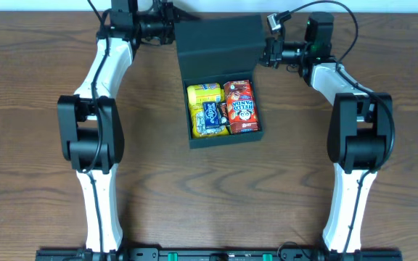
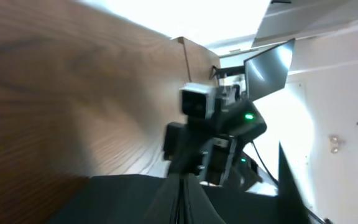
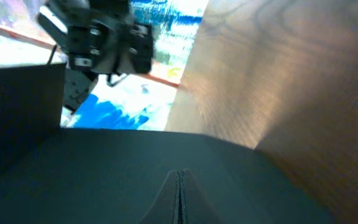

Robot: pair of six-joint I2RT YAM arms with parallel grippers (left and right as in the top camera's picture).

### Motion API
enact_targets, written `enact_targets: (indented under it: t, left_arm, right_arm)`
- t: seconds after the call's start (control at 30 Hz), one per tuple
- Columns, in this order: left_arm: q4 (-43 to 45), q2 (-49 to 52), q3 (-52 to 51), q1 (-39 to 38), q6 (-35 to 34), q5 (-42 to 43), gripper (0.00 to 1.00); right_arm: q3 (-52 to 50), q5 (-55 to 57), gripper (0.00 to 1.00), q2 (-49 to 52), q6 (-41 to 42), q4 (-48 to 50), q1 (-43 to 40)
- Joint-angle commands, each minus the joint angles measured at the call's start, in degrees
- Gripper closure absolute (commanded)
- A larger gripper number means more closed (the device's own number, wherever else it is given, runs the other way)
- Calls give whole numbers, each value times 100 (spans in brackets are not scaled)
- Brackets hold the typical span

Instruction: Pack container

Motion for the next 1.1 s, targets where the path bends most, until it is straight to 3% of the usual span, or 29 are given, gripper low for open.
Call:
enact_targets:
  t: [0.0, 0.23, 0.4, 0.57, 0.83, 1.07]
  left_arm:
    - [-20, -245, 127, -13, 177, 249, 94]
    - [-538, -341, 127, -13, 503, 256, 94]
    - [-1001, -428, 127, -13, 752, -144, 95]
    - [-1801, -638, 127, -13, 1246, -1152, 95]
    - [-3832, -1373, 127, -13, 2380, -3515, 95]
    - [-4894, -2629, 127, -13, 3027, -3963, 94]
  right_arm:
    - [98, -299, 98, 7, 9, -214, 39]
    - [98, -151, 99, 7, 11, -258, 26]
    - [98, 1091, 98, 4, 9, -254, -83]
    - [101, 2208, 99, 4, -92, -251, -284]
    - [140, 3340, 98, -66, -560, -372, -568]
    - [205, 4081, 98, -382, -1467, -898, -601]
